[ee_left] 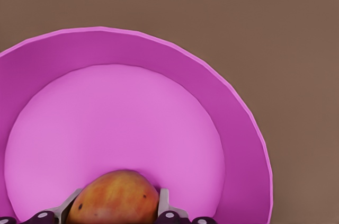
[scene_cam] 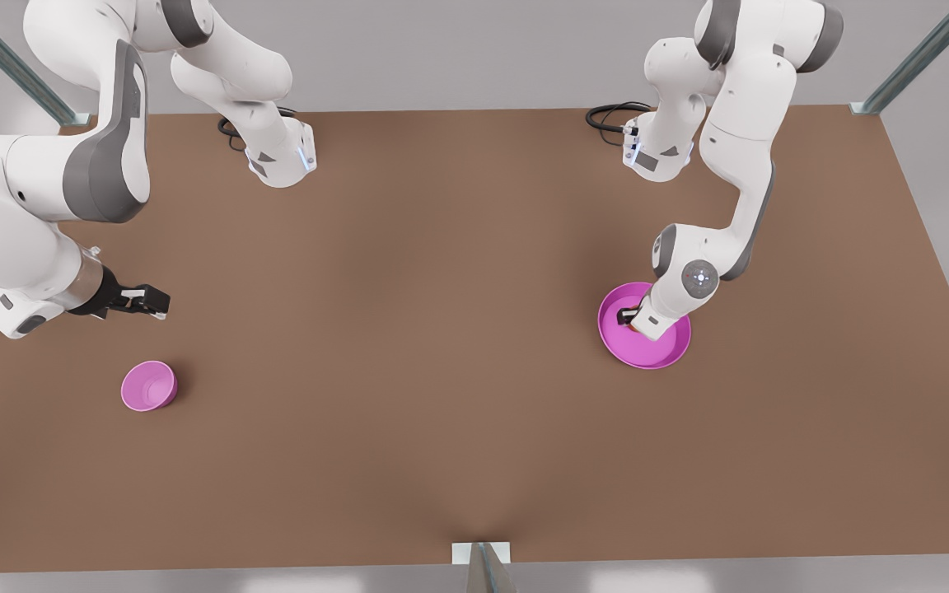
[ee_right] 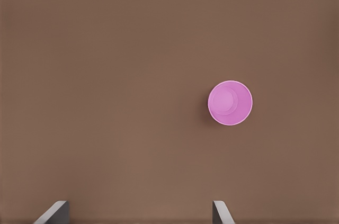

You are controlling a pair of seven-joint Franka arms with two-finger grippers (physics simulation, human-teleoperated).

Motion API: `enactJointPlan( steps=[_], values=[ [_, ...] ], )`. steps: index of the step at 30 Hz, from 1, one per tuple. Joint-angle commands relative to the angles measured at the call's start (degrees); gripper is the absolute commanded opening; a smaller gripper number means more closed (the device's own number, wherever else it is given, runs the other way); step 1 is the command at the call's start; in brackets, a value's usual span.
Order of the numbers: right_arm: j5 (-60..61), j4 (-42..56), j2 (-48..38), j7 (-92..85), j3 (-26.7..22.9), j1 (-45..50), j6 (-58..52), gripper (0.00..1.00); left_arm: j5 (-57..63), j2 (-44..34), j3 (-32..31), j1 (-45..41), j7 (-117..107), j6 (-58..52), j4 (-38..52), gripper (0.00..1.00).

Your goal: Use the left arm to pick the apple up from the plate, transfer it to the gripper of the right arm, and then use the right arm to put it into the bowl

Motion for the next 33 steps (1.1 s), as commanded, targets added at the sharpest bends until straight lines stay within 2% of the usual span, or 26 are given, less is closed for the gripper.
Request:
enactJointPlan(
  steps=[1, 7, 9, 11, 14, 15, 18, 20, 24, 26, 28, 31, 33],
  values=[
    [0.02, 0.03, -0.07, 0.01, -0.07, 0.00, -0.03, 1.00, -0.08, -0.17, -0.01, -0.09, -0.20, 0.33, 0.02, 0.70],
    [0.02, 0.03, -0.07, 0.01, 0.01, 0.00, -0.03, 1.00, 0.18, -2.63, 0.26, 0.44, 5.77, 0.16, 1.86, 0.69],
    [0.02, 0.03, -0.07, 0.01, 0.01, 0.00, -0.03, 1.00, -0.08, -2.54, 0.17, 0.44, 6.56, -0.54, 6.17, 0.69],
    [0.11, 0.03, -0.07, 0.01, 0.01, 0.00, -0.03, 1.00, -0.17, -1.58, -0.27, 0.26, 7.09, -2.21, 13.81, 0.69],
    [0.19, 0.03, -0.07, 0.44, 0.10, 0.00, 0.06, 1.00, -2.45, 5.46, -5.28, 0.26, 7.88, -5.63, 28.84, 0.69],
    [5.28, 0.03, -0.07, 0.62, 0.01, -0.08, 0.06, 1.00, -8.94, 7.39, -5.63, 2.11, 18.67, -11.52, 34.38, 0.69],
    [16.54, 0.38, 0.90, 1.50, -0.07, -0.35, 0.85, 1.00, -33.65, 8.27, -7.74, 2.64, 58.76, -12.94, 35.53, 0.71],
    [22.60, 0.64, 2.65, 1.59, 0.01, -0.35, 1.99, 1.00, -34.89, 9.94, -10.82, 2.81, 67.29, -14.86, 41.23, 0.71],
    [38.60, 0.64, 11.52, 3.52, 0.98, 0.53, 9.55, 1.00, -50.97, 16.53, -16.27, 2.81, 93.39, -20.23, 49.24, 0.71],
    [40.45, 0.73, 16.98, 3.70, 7.48, 0.88, 20.62, 1.00, -58.17, 21.72, -20.57, 2.64, 103.67, -20.23, 53.37, 0.71],
    [49.50, 0.73, 20.67, 3.61, 8.63, 0.88, 23.35, 1.00, -63.10, 24.27, -23.12, 2.46, 112.91, -20.23, 55.30, 0.71],
    [57.14, 0.91, 24.01, 3.61, 10.30, 1.14, 27.31, 1.00, -63.36, 29.72, -26.81, 1.93, 123.28, -19.97, 60.58, 0.71],
    [62.59, 0.64, 24.89, 2.64, 10.30, 1.14, 27.22, 1.00, -63.72, 30.07, -27.17, 0.70, 126.80, -19.79, 62.25, 0.70]
  ],
)
